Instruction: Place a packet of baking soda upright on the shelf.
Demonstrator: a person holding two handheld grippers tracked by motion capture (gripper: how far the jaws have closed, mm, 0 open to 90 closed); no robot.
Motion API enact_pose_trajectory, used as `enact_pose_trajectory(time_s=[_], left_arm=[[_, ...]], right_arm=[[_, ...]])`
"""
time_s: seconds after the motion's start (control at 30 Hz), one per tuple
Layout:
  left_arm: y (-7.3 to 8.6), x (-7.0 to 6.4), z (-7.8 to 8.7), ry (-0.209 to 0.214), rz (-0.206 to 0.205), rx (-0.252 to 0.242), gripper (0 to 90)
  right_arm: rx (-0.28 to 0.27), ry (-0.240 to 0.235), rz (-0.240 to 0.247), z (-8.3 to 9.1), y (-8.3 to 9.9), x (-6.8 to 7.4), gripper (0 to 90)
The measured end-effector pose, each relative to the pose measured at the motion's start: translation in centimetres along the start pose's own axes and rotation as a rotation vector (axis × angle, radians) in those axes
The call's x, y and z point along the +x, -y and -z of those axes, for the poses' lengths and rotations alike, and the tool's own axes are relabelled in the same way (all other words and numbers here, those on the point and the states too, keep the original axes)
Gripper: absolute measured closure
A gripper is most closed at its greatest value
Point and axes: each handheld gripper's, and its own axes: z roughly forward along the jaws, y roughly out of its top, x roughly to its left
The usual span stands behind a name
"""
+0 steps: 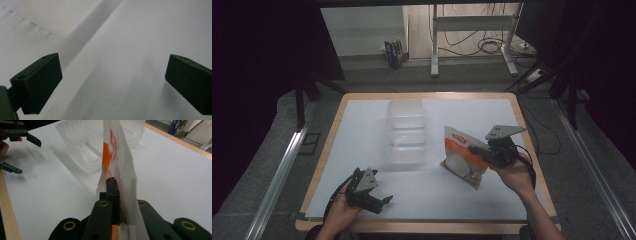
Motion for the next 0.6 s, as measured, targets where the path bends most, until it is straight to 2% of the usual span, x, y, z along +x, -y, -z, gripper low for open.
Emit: enact_pose_trajectory(time_s=[0.33,0.6], left_arm=[[0.0,0.0,0.0,0.001,0.002,-0.001,1.0],[0.0,0.1,0.0,0.003,0.014,-0.006,1.0]], right_arm=[[-0.002,0.036,0.014,-0.5,-2.5,-0.9,88.4],[-0.040,0.021,-0.002,-1.0,-4.7,-2.0,88.4]])
